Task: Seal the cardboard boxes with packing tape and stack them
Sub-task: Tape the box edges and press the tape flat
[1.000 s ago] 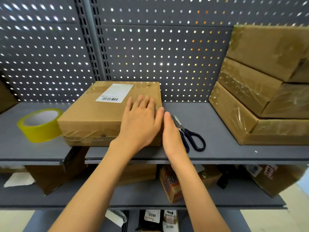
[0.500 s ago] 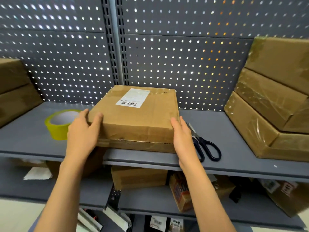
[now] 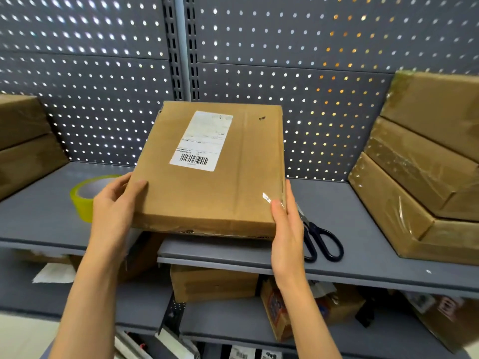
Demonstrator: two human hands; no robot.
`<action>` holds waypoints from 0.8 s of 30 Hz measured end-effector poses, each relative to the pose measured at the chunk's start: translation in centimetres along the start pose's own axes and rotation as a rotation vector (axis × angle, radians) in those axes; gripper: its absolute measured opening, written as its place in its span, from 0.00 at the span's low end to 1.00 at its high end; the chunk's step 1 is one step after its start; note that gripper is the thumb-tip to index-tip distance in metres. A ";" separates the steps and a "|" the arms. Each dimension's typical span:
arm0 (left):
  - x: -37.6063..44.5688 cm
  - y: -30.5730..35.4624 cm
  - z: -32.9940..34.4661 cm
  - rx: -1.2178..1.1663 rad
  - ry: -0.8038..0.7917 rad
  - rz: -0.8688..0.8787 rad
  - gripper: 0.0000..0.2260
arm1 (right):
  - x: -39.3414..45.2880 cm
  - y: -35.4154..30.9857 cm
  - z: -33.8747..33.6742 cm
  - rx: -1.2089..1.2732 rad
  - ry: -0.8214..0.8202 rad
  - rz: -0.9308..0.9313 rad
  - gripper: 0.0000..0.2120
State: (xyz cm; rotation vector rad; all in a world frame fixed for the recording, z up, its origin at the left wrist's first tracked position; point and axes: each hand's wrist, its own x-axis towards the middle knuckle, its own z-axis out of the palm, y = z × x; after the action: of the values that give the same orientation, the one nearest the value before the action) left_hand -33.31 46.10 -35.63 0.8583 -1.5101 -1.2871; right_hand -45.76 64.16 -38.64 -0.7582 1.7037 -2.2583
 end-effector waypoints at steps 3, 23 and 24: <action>-0.1 0.2 0.0 -0.050 -0.009 0.014 0.14 | 0.3 -0.5 -0.5 0.012 0.002 -0.053 0.23; -2.2 1.8 1.1 -0.536 -0.238 -0.304 0.19 | 5.0 -5.9 -3.7 -0.122 -0.109 -0.168 0.22; -2.3 1.7 1.3 -0.550 -0.204 -0.285 0.20 | 5.0 -5.8 -3.6 -0.143 -0.071 -0.193 0.23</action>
State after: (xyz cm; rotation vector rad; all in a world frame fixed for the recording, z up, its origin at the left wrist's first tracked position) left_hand -33.74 49.01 -34.50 0.6018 -1.1110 -1.9308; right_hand -51.07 66.67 -32.52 -1.0637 1.8459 -2.2162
